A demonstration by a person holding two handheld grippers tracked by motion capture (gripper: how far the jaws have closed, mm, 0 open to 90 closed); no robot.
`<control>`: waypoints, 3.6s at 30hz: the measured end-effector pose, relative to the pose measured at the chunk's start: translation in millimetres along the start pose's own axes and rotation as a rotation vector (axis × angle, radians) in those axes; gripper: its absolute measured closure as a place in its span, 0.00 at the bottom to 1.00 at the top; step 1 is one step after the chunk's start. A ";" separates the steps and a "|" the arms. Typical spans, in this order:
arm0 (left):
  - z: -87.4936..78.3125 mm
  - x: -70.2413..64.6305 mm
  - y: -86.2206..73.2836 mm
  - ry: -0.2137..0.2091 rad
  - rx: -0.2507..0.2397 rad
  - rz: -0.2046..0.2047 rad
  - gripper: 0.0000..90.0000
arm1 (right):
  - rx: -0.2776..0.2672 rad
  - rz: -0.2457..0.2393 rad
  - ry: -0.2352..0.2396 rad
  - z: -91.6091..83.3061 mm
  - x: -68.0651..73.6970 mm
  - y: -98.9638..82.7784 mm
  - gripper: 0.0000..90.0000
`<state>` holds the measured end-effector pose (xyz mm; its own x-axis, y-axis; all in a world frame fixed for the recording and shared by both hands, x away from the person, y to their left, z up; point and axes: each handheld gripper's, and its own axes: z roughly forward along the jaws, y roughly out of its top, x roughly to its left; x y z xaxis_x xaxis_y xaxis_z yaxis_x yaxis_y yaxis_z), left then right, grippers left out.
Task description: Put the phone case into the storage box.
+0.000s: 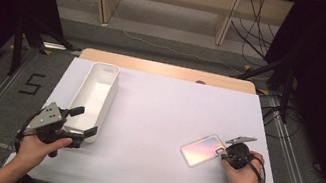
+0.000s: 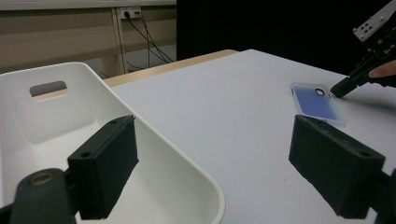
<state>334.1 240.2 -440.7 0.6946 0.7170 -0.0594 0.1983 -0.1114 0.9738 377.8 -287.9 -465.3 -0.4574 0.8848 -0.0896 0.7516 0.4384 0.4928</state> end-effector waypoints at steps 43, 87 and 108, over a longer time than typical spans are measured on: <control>-0.2 -0.8 0.2 -0.005 -0.002 0.000 0.16 | -0.002 -0.009 -0.038 26.2 -6.8 42.7 1.00; 0.0 -0.6 -0.3 -0.007 -0.004 -0.005 0.16 | -0.030 -0.033 -0.025 38.3 0.7 62.1 1.00; 1.3 0.7 0.6 0.002 -0.006 -0.014 0.16 | -0.205 -0.038 0.039 -12.4 3.4 43.7 0.47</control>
<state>335.7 239.8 -440.5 0.6903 0.7199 -0.0721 0.2032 -0.0972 0.9743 403.2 -267.7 -433.3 -0.5046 0.8596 -0.0802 0.6225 0.4267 0.6560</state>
